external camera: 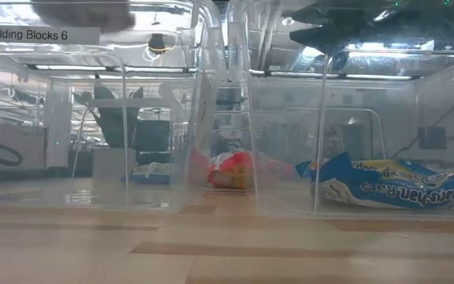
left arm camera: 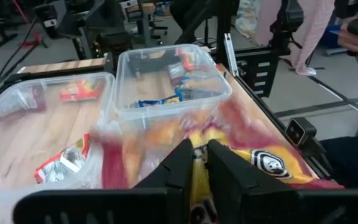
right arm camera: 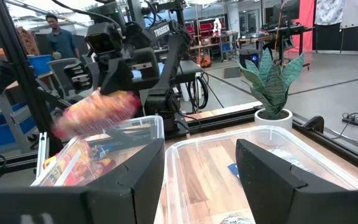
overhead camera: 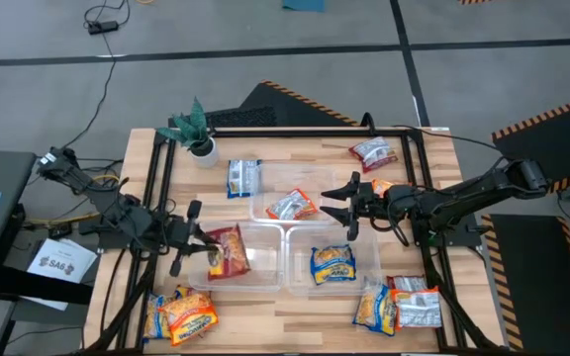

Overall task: Sort Maruchan noodles
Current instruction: Put the red noodle pack into the bottom left transparent bin

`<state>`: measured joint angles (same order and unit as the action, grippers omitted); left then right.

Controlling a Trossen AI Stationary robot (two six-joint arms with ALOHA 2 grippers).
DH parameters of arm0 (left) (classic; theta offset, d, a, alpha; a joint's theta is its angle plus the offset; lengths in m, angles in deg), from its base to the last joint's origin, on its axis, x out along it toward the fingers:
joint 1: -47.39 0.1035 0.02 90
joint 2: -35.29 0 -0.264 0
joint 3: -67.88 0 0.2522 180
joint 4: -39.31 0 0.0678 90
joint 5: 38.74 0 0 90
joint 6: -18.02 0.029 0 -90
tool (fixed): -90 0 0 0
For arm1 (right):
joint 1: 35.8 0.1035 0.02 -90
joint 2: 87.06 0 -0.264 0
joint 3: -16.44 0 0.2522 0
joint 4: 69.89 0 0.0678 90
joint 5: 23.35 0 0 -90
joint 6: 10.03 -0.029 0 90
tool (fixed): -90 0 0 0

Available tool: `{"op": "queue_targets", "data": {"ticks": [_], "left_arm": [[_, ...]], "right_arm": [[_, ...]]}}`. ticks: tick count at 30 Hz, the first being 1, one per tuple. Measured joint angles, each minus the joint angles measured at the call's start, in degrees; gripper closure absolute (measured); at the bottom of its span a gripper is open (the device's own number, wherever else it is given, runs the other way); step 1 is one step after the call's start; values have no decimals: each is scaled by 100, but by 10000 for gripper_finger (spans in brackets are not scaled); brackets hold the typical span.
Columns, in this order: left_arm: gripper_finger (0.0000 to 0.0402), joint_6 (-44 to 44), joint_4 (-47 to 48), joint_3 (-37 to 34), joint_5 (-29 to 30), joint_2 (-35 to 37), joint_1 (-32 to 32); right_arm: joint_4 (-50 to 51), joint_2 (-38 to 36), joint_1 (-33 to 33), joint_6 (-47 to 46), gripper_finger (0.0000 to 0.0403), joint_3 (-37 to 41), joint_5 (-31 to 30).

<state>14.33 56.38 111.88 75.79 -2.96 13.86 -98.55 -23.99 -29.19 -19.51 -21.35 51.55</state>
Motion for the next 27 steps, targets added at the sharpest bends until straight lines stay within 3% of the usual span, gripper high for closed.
{"op": "queue_targets", "data": {"ticks": [12,16,18,25,27], "left_arm": [[280,-42,-65,2,18,1,0],[265,391,-416,2,222,1,17],[264,650,-594,2,663,1,26],[264,857,-763,1,3195,5,32],[264,859,-754,-76,3658,41,45]], "right_arm": [[0,0,-1,-15,184,0,-1],[-64,0,0,-34,184,0,-57],[-217,0,0,-105,184,0,-336],[-393,-20,0,-122,184,0,-1595],[-389,-20,0,-122,184,0,-1920]]}}
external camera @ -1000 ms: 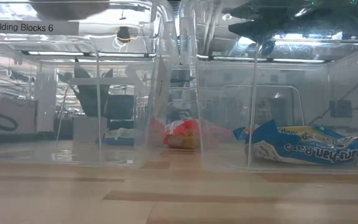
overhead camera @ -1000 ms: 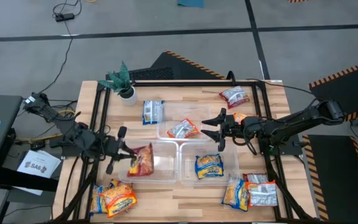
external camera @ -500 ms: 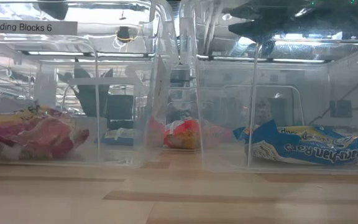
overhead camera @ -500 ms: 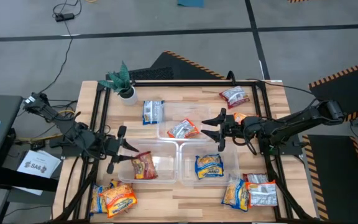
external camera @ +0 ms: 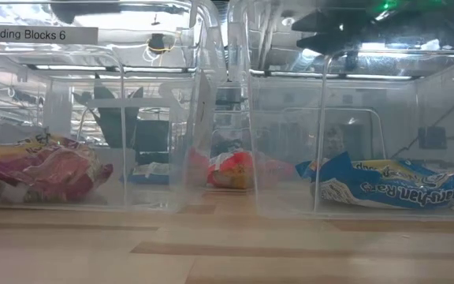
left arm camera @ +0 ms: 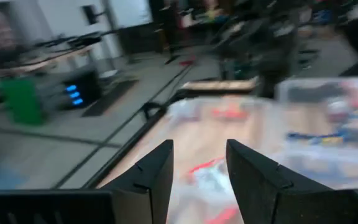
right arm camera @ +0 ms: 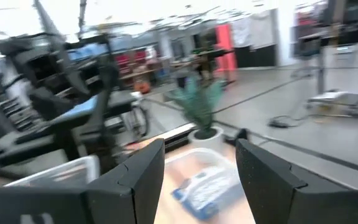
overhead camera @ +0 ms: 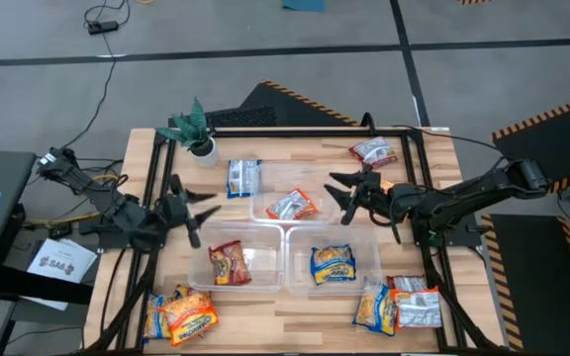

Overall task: Sort Maruchan noodles
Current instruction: Put the red noodle pack into the bottom left transparent bin

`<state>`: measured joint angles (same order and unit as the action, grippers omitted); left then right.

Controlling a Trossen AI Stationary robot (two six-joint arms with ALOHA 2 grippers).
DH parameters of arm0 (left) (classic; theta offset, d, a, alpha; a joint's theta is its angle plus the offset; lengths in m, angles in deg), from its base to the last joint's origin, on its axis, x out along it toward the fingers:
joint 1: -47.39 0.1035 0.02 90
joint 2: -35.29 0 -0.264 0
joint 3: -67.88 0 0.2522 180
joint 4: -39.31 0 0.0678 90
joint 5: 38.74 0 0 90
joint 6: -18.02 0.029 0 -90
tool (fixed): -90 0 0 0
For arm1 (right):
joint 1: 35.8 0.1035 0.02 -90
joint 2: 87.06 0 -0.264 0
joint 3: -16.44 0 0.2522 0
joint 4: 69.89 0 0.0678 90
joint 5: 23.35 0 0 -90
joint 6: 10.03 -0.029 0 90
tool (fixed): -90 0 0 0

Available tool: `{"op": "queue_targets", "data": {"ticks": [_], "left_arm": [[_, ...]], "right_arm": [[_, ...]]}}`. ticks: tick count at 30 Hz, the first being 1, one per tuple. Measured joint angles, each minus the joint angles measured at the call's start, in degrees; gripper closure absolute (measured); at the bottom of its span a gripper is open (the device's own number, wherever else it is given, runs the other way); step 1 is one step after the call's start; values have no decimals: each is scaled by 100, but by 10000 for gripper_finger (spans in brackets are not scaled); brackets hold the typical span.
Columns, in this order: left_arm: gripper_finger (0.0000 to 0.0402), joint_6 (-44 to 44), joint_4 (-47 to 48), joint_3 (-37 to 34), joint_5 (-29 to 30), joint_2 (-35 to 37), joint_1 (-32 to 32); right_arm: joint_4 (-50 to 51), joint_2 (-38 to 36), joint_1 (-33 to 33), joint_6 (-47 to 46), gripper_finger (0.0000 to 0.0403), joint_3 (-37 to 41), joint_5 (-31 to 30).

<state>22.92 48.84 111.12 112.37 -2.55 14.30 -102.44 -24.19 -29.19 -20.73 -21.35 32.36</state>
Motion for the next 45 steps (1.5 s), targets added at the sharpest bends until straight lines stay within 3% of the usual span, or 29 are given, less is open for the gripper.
{"op": "queue_targets", "data": {"ticks": [5,13,22,24,27,31,34,39,45], "left_arm": [[264,25,-76,-379,-118,293,344],[264,51,-464,-955,-1828,1120,1179],[264,64,-603,-1286,-3048,1769,1807],[264,70,-604,-1286,-3221,1796,1821],[264,110,-640,-1286,-3235,1802,1820],[264,114,-640,-1286,-3231,1802,1822],[265,158,-640,-1286,-3213,1802,1821],[265,152,-570,-1286,-3207,1800,1820],[265,51,-546,-1286,-3197,1800,1820]], "right_arm": [[-2,0,0,1,184,0,-203],[1,0,7,2,184,0,-193],[108,0,4,-179,184,-2,-354],[772,-2,-60,-666,184,-118,-984],[2689,-2,-399,-1434,184,-588,-1726],[5451,127,-1304,-2713,184,-1437,-1413],[6792,241,-2010,-3095,184,-1805,-1237],[7561,382,-3035,-3450,184,-1715,-806],[7101,857,-3888,-3607,184,-1185,-108]]}}
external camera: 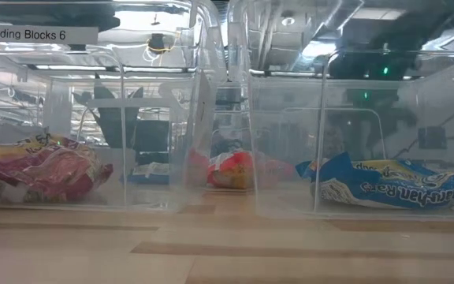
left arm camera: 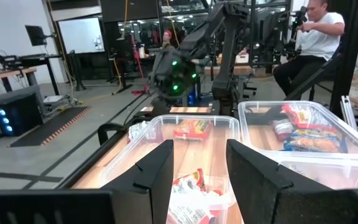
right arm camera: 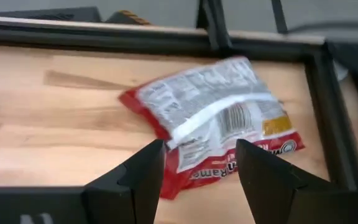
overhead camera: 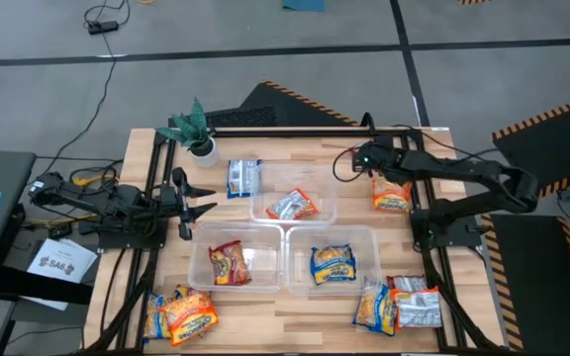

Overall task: Sort Maruchan noodles
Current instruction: Put the red noodle pack into the bottom left transparent bin

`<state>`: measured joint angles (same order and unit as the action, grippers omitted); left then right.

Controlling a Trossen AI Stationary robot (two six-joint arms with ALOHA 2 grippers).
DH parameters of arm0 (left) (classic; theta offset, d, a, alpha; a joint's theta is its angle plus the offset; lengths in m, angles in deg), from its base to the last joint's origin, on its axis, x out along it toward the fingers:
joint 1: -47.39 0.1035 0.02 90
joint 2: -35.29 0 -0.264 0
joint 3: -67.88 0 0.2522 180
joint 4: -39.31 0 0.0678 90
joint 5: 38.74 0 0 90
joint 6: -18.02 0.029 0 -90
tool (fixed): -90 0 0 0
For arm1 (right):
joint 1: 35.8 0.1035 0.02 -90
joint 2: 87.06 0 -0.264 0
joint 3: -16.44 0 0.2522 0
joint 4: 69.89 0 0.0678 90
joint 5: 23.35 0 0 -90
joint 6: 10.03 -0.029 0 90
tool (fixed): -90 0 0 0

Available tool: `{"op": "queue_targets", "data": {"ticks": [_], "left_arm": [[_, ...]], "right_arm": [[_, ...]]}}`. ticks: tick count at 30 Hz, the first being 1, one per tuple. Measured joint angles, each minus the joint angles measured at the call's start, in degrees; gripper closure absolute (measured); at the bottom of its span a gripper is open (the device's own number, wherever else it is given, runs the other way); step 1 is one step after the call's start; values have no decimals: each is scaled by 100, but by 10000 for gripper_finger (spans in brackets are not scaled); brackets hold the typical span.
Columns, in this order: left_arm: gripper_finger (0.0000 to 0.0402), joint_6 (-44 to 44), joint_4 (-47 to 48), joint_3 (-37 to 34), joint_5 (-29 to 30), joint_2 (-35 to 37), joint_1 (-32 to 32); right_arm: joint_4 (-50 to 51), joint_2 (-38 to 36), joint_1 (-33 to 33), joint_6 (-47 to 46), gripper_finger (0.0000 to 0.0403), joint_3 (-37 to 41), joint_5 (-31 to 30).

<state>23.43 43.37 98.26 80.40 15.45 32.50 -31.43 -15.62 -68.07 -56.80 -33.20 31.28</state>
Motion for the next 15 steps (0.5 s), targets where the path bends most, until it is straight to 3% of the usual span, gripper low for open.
{"op": "queue_targets", "data": {"ticks": [9,15], "left_arm": [[265,-9,-4,0,8,0,0],[265,-7,-4,0,10,0,0]], "right_arm": [[-1157,1016,-590,-274,184,149,75],[-1417,1707,-688,-643,184,145,-437]]}}
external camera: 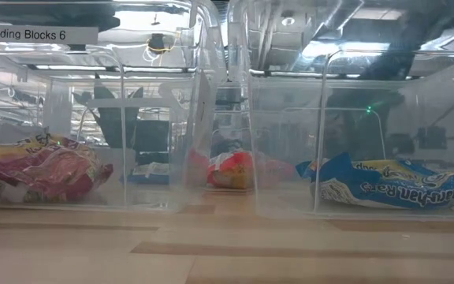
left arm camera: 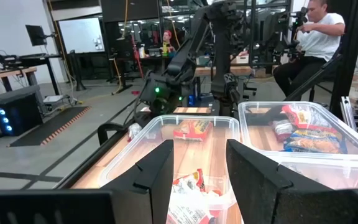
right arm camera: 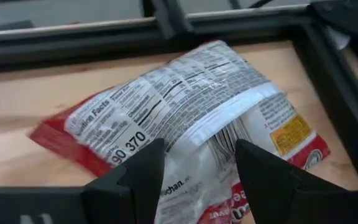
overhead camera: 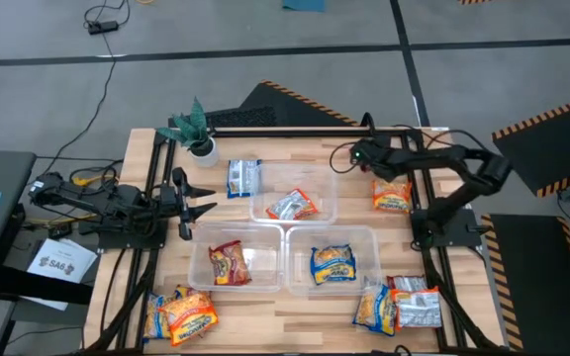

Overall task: Sort Maruchan noodles
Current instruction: Put the red noodle pack into the bottom left transparent bin

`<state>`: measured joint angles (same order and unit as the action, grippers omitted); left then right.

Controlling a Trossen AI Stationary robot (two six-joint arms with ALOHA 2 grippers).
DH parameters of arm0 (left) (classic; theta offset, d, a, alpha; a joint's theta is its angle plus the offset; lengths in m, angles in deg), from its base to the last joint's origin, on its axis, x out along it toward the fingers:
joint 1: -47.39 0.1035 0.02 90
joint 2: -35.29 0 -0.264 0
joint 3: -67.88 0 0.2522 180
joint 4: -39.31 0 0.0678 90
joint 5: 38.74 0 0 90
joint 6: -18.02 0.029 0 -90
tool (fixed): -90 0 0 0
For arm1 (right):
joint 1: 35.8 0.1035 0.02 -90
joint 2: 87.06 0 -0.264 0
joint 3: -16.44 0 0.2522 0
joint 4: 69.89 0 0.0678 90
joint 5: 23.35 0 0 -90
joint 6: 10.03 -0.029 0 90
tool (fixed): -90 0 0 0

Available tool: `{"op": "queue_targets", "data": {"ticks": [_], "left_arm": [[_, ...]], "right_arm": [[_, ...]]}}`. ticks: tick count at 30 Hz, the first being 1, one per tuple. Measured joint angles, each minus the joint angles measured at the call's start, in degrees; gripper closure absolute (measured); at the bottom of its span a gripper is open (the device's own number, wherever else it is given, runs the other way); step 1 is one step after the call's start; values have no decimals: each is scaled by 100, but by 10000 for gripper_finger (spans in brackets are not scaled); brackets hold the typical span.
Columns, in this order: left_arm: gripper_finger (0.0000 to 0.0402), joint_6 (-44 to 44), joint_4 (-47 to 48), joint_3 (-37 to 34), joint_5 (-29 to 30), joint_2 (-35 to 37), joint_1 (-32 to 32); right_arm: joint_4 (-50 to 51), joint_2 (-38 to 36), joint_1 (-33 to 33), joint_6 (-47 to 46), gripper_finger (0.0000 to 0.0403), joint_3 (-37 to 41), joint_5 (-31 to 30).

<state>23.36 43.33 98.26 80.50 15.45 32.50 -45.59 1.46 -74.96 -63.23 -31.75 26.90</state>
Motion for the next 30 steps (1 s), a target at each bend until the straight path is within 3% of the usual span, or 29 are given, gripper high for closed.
{"op": "queue_targets", "data": {"ticks": [4,7,12,13,18,23,30], "left_arm": [[265,0,0,0,7,0,0],[265,-2,-2,0,7,0,0],[265,-7,-4,0,8,0,-2],[265,-7,-4,0,7,0,-2],[265,-9,-4,0,7,0,-2],[265,-19,-6,0,7,0,-2],[265,-20,-7,0,7,0,-2]], "right_arm": [[-78,386,6,-117,187,-28,-336],[-103,579,43,-105,218,-39,-407],[23,509,192,484,370,-6,-413],[64,421,227,606,383,-5,-409],[575,-281,468,695,396,32,-114],[840,-1310,907,746,397,21,-477],[110,-2835,1877,1421,398,19,-905]]}}
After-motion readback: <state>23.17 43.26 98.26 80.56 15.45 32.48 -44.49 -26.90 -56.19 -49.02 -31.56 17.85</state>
